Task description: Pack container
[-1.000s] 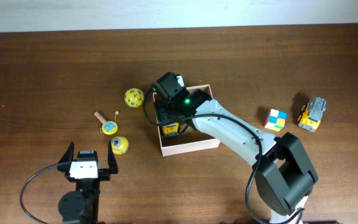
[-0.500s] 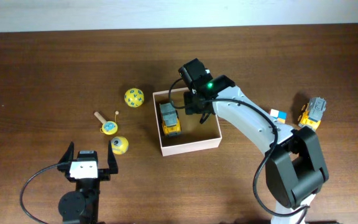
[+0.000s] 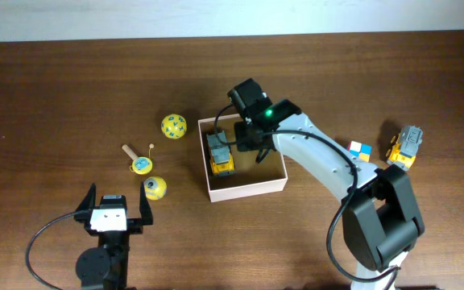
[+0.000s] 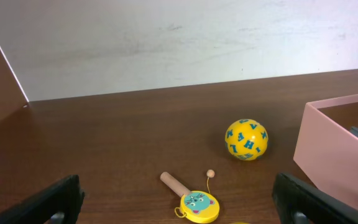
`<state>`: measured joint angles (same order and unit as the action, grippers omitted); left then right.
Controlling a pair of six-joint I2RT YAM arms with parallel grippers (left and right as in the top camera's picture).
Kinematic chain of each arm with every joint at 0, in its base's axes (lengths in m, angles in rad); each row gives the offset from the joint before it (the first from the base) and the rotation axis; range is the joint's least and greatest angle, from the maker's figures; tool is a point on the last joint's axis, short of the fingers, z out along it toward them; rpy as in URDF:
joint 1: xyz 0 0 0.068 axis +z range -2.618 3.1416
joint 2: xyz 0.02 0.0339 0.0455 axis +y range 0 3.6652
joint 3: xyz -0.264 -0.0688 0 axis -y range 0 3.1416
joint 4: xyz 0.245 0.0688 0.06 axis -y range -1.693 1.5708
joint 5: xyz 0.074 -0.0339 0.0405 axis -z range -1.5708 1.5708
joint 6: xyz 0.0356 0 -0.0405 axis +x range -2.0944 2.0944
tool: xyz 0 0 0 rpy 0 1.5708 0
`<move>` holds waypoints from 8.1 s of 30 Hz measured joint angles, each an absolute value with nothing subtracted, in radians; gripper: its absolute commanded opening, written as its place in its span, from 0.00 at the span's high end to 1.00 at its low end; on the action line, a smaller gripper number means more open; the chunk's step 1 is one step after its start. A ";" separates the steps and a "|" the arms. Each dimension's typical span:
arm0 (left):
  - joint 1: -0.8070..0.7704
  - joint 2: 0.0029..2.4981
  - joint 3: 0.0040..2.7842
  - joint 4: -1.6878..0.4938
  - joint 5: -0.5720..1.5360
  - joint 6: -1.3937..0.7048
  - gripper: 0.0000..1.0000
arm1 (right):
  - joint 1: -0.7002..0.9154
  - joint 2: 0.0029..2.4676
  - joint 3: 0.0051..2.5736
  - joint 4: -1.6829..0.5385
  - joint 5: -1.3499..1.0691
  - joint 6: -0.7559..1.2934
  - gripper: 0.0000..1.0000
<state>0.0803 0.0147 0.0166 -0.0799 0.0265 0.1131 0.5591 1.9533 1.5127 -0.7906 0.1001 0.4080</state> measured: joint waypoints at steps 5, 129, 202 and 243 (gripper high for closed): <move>0.080 0.015 0.017 -0.080 0.027 0.113 0.01 | 0.600 1.969 1.477 -0.773 0.084 0.407 0.52; 0.080 0.015 0.017 -0.080 0.027 0.113 0.01 | 0.698 1.989 1.462 -0.678 0.022 0.651 0.39; 0.080 0.015 0.017 -0.080 0.027 0.113 0.01 | 0.664 1.989 1.462 -0.545 -0.021 0.756 0.47; 0.080 0.015 0.017 -0.080 0.027 0.113 0.01 | 0.603 1.989 1.601 -0.863 0.155 0.506 0.84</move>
<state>0.0803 0.0147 0.0166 -0.0799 0.0265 0.1131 0.6025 1.9892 1.6009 -0.8631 0.1555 0.5064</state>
